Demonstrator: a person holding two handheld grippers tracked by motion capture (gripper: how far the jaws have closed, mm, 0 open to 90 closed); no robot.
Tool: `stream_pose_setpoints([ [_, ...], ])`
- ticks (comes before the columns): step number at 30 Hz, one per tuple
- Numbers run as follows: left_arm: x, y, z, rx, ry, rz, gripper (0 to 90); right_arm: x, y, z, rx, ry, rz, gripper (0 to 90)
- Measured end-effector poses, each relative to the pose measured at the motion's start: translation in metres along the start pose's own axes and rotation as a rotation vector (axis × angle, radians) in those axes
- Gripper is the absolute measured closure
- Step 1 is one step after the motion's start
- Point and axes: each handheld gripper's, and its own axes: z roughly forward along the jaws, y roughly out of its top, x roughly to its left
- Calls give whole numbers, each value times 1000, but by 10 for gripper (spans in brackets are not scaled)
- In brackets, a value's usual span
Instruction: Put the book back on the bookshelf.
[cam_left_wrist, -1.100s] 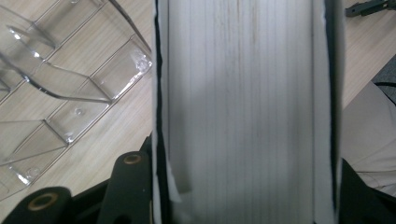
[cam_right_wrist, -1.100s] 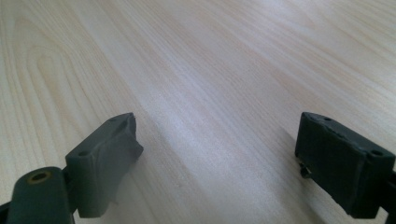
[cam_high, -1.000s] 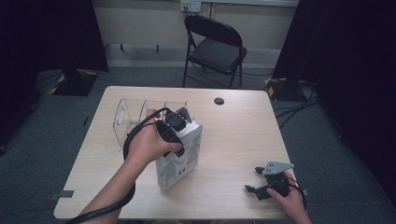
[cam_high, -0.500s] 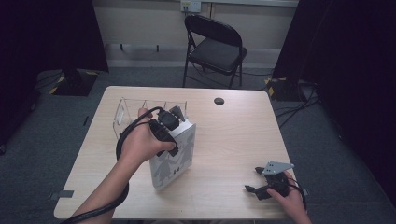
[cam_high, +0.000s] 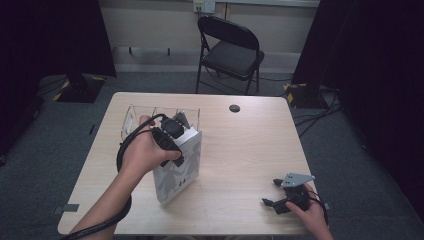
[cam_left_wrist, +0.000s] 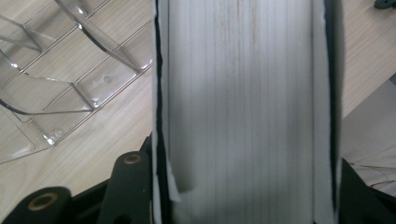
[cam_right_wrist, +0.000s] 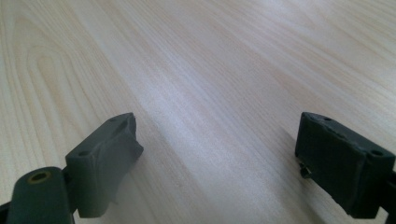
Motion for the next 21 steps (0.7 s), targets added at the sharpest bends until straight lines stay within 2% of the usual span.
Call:
stream_pose_setpoints([
  [16, 16, -8, -1, 11, 15, -56, 527, 0, 0, 0, 0, 0, -1, 119],
  [21, 18, -6, -2, 15, 23, -53, 527, 0, 0, 0, 0, 0, -1, 119],
])
